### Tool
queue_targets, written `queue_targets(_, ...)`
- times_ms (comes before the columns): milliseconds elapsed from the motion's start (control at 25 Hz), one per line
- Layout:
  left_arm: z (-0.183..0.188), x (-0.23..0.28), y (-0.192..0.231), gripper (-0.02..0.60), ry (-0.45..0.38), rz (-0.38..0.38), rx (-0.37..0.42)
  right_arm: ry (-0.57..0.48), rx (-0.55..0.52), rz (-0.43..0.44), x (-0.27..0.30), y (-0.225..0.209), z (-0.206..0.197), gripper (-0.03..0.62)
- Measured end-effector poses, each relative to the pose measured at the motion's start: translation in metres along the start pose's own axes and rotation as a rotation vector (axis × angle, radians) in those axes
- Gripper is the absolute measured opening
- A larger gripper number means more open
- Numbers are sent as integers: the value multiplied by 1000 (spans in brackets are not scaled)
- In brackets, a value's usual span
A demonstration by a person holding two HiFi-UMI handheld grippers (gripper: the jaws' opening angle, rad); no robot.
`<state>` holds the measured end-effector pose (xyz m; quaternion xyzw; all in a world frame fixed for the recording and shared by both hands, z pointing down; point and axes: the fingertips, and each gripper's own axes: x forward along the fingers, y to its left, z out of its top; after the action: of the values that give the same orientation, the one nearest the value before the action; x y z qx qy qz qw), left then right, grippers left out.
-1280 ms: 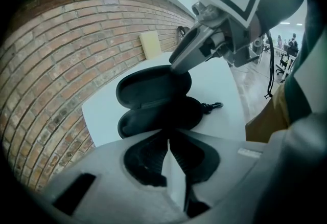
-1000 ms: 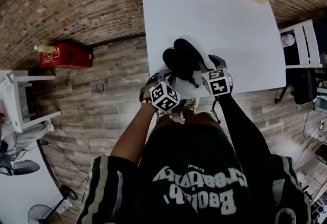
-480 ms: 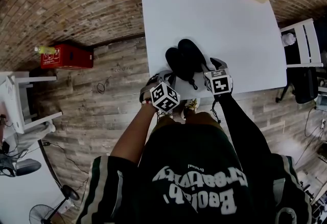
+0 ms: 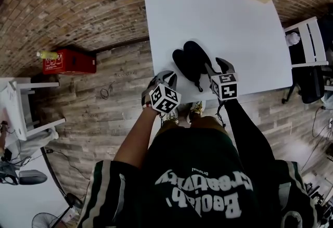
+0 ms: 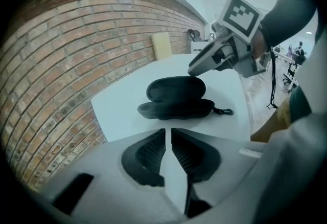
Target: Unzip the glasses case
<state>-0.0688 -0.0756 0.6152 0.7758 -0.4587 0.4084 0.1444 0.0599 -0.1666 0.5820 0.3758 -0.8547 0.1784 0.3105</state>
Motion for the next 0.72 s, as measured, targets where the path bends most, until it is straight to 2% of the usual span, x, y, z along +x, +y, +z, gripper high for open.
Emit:
queue_targets(240,30,-30,46,46,-130,77,-114,-145,-9,-30,-24,8,44,212)
queue_targets(480,81,-85,88,46,-337,143,-194,-285,-36,-63,-63,23,91,212)
queue_targets(720,129,-155,108,48,-517,177,-194,-454,-41,-93,-117,40,144,210)
